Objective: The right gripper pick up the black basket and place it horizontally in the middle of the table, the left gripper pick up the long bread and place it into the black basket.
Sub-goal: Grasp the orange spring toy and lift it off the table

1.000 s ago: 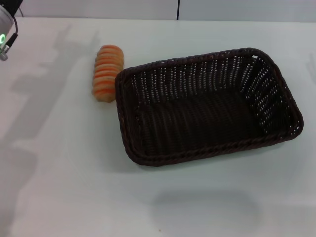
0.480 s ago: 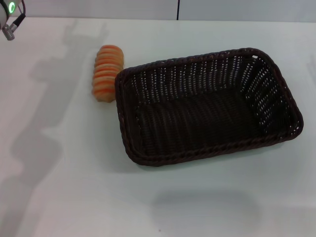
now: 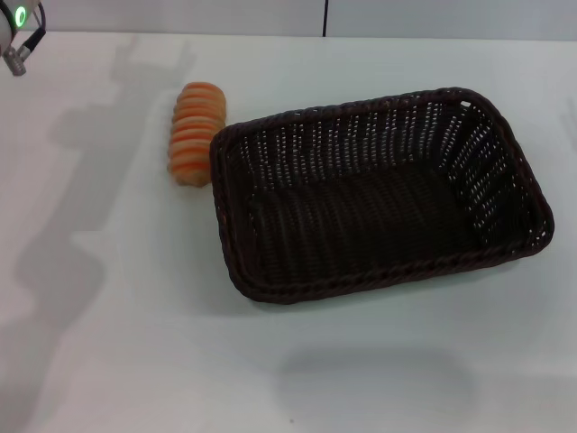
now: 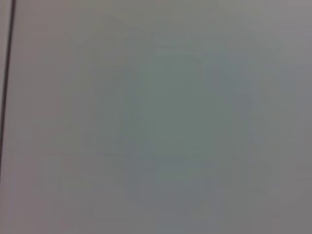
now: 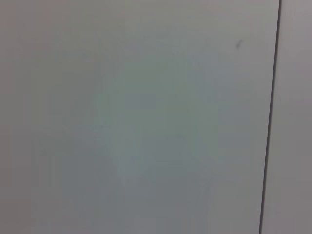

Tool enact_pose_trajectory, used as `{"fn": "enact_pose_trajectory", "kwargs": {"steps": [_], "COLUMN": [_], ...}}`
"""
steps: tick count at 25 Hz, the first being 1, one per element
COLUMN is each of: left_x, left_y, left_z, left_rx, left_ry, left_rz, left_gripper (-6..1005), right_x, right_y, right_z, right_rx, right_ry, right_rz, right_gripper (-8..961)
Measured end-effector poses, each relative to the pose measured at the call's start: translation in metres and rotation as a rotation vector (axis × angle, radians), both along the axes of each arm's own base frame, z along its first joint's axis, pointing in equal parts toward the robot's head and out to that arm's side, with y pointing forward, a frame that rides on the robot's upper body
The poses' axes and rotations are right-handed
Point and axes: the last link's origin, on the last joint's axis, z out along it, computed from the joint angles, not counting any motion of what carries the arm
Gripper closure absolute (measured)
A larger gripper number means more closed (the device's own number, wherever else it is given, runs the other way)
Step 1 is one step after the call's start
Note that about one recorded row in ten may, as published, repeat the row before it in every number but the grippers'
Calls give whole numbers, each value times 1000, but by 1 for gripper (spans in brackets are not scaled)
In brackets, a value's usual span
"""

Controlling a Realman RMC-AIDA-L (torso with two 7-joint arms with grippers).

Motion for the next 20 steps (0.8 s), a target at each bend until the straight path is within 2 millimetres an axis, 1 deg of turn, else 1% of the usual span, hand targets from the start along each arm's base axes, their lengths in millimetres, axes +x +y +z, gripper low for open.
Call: {"fn": "enact_pose_trajectory", "kwargs": {"steps": [3,6,9,11,12,15,16,20], "left_x": [-14,-31,-41,-49,-49,-54,-56,-60], "left_y": [4,6,4,-3,-3,-13,-21,-27], "left_z": [-3,-8,-13,-18,-18,-21,-21,-18], "left_rx": [-11,-9,13,78,78,156,210,254], "left_ry": [28,72,99,127,127,170,193,174], "left_rz": [-40,-127,-178,-239,-239,-290,-323,-328], "left_gripper": [139,139,139,139,139,139,138,138], "right_x": [0,-2,-2,-3,-3,-4,-4,-6], "right_y": [0,1,1,1,1,2,2,2], "right_z": [0,0,-1,-1,-1,-1,-2,-2], "right_rx": [0,-1,-2,-2,-2,-3,-5,-7], "right_ry": [-1,-1,-2,-2,-2,-2,-2,-2], "right_rz": [2,7,9,11,11,14,16,21], "right_gripper": [169,169,168,168,168,168,168,168]}}
